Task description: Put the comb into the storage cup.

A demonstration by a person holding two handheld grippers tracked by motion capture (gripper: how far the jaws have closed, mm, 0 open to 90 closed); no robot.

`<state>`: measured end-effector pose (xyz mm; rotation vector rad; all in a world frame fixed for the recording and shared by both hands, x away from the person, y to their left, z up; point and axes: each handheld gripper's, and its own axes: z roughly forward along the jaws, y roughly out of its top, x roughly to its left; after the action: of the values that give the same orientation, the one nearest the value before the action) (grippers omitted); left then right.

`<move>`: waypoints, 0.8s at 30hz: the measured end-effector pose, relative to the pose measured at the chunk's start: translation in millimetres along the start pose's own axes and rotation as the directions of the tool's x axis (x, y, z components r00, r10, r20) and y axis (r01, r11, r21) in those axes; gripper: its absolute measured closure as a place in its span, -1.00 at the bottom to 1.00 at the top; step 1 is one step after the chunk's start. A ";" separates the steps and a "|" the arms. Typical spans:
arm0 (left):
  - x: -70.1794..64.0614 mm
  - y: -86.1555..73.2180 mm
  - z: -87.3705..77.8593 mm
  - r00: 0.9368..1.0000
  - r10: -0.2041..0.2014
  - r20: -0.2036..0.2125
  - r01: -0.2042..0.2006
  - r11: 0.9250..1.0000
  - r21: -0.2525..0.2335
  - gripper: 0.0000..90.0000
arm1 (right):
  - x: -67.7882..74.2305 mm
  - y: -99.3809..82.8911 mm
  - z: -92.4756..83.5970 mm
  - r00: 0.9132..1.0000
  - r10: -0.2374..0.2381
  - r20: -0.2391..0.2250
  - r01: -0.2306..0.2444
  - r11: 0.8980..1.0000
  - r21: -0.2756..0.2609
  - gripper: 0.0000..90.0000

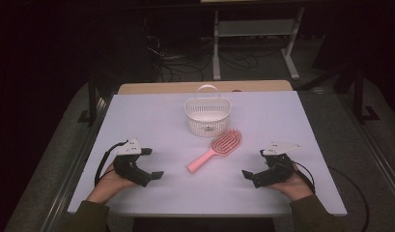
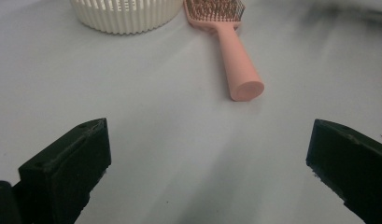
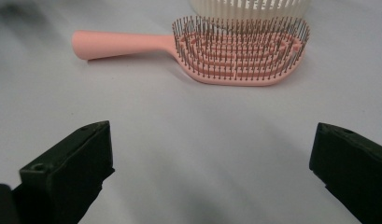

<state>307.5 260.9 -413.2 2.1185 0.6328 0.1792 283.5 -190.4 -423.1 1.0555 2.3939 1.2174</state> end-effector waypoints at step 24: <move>-0.7 9.5 3.3 1.000 -0.015 0.002 0.015 1.000 -0.024 -1.00 | -4.4 3.0 -3.6 0.999 0.032 -0.004 -0.032 0.999 -0.037 -1.00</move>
<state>311.6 253.6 -407.5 2.0904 0.6420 0.1752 286.2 -194.5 -419.0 1.0853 2.3560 1.2703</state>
